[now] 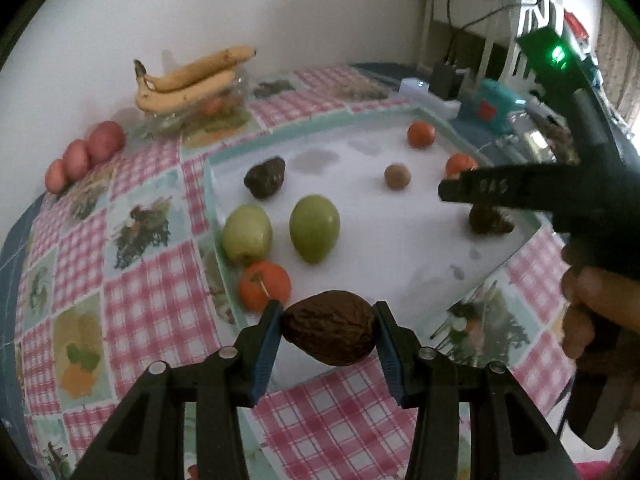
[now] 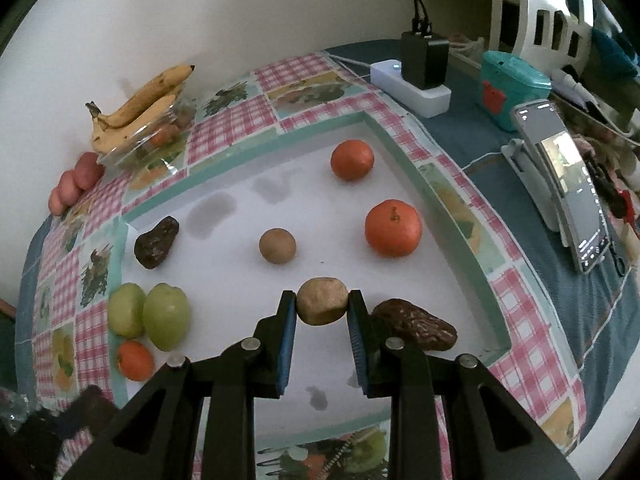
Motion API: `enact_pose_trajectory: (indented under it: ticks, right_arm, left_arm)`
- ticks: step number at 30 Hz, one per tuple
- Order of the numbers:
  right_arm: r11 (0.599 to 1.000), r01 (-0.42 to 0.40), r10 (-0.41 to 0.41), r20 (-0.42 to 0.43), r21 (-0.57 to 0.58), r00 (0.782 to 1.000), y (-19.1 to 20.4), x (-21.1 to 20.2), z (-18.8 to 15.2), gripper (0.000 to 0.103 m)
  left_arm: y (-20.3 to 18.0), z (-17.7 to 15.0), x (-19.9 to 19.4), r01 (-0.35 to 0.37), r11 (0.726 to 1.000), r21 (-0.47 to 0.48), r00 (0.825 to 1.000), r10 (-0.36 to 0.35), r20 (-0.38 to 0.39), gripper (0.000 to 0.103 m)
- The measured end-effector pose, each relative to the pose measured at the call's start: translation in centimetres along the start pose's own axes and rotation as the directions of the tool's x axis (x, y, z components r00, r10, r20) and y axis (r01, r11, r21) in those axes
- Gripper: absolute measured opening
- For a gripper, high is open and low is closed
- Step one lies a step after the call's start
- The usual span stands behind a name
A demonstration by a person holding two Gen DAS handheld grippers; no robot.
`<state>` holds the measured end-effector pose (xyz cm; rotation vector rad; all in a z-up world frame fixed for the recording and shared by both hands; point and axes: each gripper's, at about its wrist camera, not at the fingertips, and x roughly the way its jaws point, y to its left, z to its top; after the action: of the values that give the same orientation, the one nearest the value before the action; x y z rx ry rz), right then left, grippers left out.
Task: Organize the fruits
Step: 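Carry the kiwi and dark brown fruit over the white tray with both tools, then lower both fruits into the tray and open both tools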
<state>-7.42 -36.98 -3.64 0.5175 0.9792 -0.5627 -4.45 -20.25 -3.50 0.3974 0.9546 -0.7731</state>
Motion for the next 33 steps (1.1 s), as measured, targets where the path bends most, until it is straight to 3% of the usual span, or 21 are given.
enact_pose_trajectory:
  ticks: [12, 18, 30, 33]
  right_arm:
    - [0.999, -0.029, 0.027, -0.076, -0.024, 0.997, 0.2, 3.0, -0.8, 0.027]
    - [0.999, -0.010, 0.007, -0.057, -0.049, 0.998, 0.5, 3.3, -0.9, 0.027]
    - [0.997, 0.014, -0.017, -0.035, -0.073, 0.999, 0.7, 3.1, -1.2, 0.030]
    - [0.996, 0.021, -0.023, -0.032, -0.085, 0.999, 1.0, 3.1, -1.2, 0.031]
  left_arm:
    - [0.4, -0.6, 2.3, 0.006, 0.999, -0.036, 0.998, -0.008, -0.062, 0.048]
    - [1.5, -0.7, 3.0, 0.035, 0.994, -0.103, 0.996, -0.043, -0.081, 0.048]
    - [1.4, -0.6, 3.2, 0.038, 0.996, -0.085, 0.996, -0.045, -0.083, 0.049]
    - [1.4, -0.6, 2.7, 0.051, 0.995, -0.088, 0.995, -0.058, -0.078, 0.055]
